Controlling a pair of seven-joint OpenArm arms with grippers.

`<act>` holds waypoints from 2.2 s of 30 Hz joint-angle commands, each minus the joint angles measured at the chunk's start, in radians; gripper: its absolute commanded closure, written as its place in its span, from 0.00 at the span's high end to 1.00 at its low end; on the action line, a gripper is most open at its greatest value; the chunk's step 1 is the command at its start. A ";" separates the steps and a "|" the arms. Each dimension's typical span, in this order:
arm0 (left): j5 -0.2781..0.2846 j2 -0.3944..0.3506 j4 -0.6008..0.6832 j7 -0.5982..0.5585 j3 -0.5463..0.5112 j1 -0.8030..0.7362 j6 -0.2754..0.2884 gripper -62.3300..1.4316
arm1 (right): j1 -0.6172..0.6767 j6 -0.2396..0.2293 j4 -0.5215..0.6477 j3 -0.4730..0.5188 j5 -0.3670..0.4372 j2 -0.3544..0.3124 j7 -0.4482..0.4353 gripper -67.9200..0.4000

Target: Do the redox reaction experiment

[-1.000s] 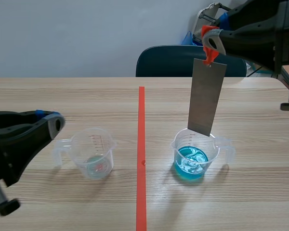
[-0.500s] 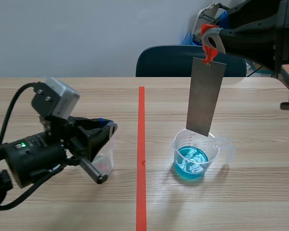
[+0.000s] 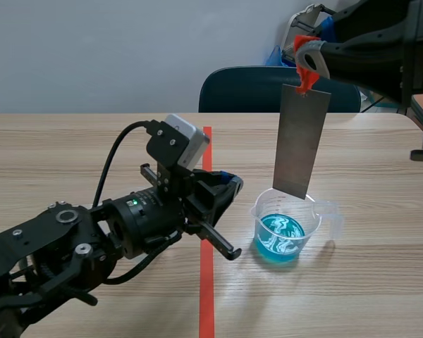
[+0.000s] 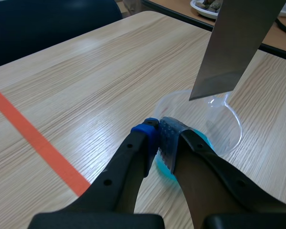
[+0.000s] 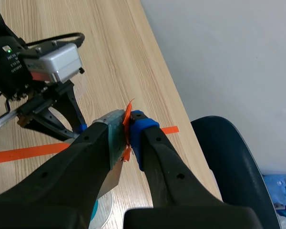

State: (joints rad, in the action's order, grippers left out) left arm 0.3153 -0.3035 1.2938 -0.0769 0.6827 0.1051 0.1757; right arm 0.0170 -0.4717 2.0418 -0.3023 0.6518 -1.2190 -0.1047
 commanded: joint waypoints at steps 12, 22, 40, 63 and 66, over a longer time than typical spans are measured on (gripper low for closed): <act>-0.076 0.093 -0.100 -0.008 0.026 0.056 -0.006 0.06 | -0.011 0.007 0.004 0.009 0.007 0.001 -0.014 0.01; -0.074 0.093 -0.102 -0.012 0.026 0.056 -0.010 0.06 | -0.011 0.007 0.004 0.009 0.007 0.001 -0.014 0.01; -0.065 -0.062 0.086 -0.012 -0.060 -0.101 -0.032 0.06 | -0.011 0.007 0.004 0.009 0.007 0.000 -0.014 0.01; -0.014 -0.458 0.430 -0.287 -0.274 -0.660 -0.066 0.81 | -0.011 0.007 0.004 0.009 0.007 0.000 -0.014 0.01; -0.017 -0.465 0.433 -0.346 -0.274 -0.692 -0.066 0.86 | -0.011 0.007 0.004 0.009 0.006 0.000 -0.014 0.01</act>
State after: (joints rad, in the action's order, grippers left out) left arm 0.2955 -0.7734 1.7039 -0.4053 0.4088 -0.5926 0.1059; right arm 0.0170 -0.4717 2.0418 -0.3023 0.6518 -1.2190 -0.1043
